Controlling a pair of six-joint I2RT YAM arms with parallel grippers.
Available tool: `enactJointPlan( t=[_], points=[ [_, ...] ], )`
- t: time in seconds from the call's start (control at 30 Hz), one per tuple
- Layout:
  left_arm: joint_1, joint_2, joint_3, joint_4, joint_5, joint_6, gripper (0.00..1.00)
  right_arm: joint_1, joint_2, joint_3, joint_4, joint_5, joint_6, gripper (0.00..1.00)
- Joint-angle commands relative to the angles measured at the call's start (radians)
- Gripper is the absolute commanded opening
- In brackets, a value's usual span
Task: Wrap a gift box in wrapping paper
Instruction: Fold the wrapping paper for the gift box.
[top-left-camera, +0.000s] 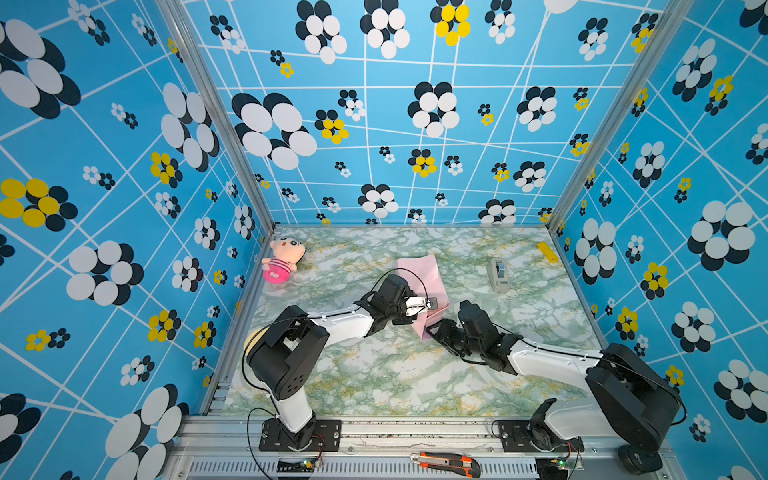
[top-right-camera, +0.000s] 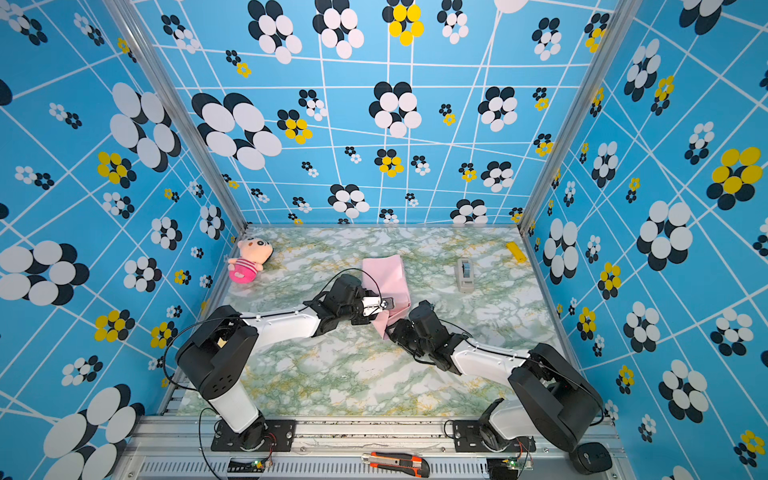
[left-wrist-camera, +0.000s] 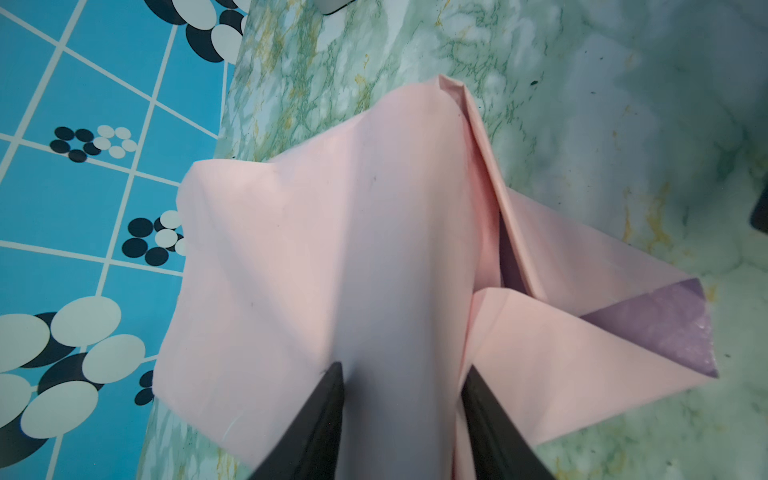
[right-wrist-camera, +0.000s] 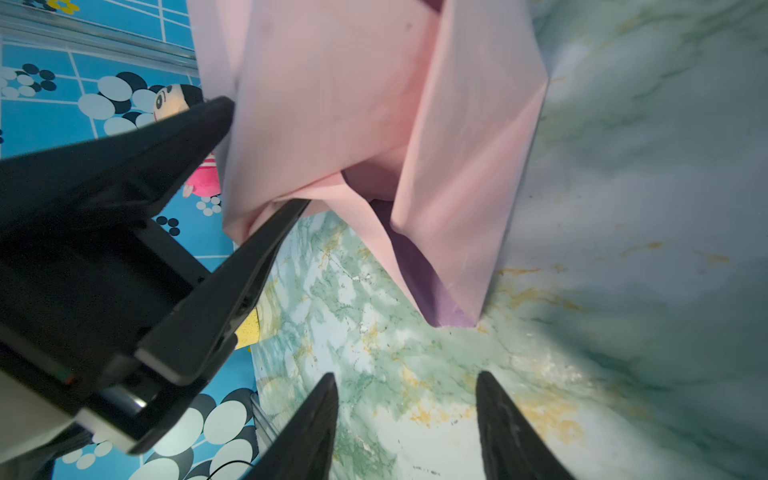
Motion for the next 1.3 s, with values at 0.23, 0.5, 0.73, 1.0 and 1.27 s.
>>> enactJointPlan(
  t=[0.23, 0.5, 0.73, 1.0, 1.27],
  points=[
    [-0.002, 0.055, 0.021, -0.124, -0.005, -0.053, 0.45, 0.004, 0.168, 0.020, 0.298, 0.068, 0.051, 0.34],
    [-0.002, 0.057, 0.026, -0.134, -0.008, -0.058, 0.45, 0.001, 0.272, 0.037, 0.437, 0.005, 0.112, 0.18],
    [-0.003, 0.064, 0.038, -0.149, -0.009, -0.058, 0.45, 0.002, 0.339, 0.058, 0.498, -0.041, 0.147, 0.17],
    [-0.004, 0.072, 0.051, -0.163, -0.008, -0.057, 0.45, -0.017, 0.155, -0.062, 0.351, -0.035, 0.129, 0.41],
    [-0.004, 0.073, 0.054, -0.169, -0.007, -0.057, 0.45, -0.011, 0.138, -0.017, 0.357, -0.087, 0.132, 0.24]
  ],
)
